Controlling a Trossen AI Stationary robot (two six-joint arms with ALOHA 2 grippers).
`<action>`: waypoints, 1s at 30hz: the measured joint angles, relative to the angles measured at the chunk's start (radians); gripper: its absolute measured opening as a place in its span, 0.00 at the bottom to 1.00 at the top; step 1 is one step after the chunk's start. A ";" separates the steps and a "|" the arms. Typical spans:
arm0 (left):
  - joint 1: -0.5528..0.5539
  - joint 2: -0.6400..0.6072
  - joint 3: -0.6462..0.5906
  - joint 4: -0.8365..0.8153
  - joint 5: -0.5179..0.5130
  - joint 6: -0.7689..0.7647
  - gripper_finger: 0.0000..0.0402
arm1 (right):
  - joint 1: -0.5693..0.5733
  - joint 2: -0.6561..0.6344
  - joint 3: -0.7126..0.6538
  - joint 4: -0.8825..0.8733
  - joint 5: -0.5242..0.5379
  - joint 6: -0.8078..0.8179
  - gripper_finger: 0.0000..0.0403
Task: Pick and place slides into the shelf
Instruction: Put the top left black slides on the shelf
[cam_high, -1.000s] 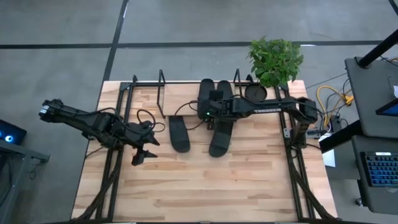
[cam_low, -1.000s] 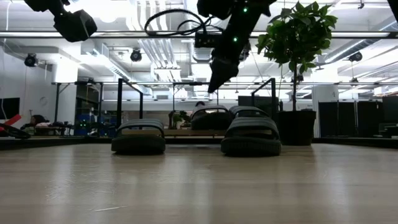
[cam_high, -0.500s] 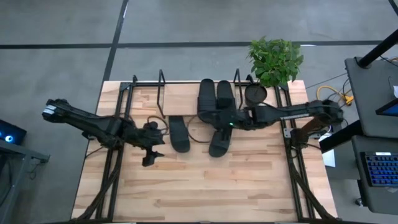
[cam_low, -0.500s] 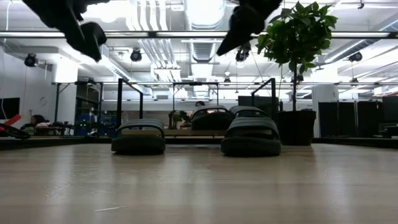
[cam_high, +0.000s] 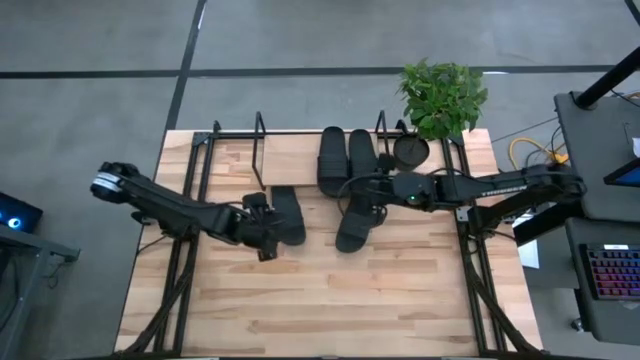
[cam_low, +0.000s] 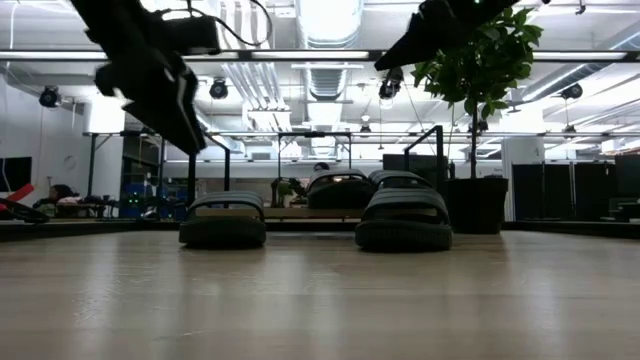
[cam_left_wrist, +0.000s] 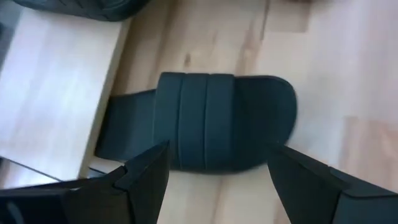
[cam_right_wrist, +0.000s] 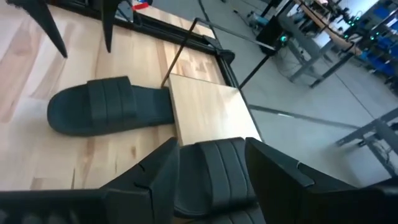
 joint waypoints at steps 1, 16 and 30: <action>-0.001 0.021 0.007 0.000 -0.020 0.003 0.62 | 0.000 -0.006 -0.010 0.003 0.000 -0.006 0.43; 0.319 0.001 0.056 -0.030 0.388 0.311 0.62 | 0.000 -0.011 -0.030 0.007 -0.003 -0.030 0.43; 0.590 0.038 0.058 -0.040 0.772 0.467 0.62 | 0.000 -0.011 -0.030 -0.009 -0.011 -0.081 0.43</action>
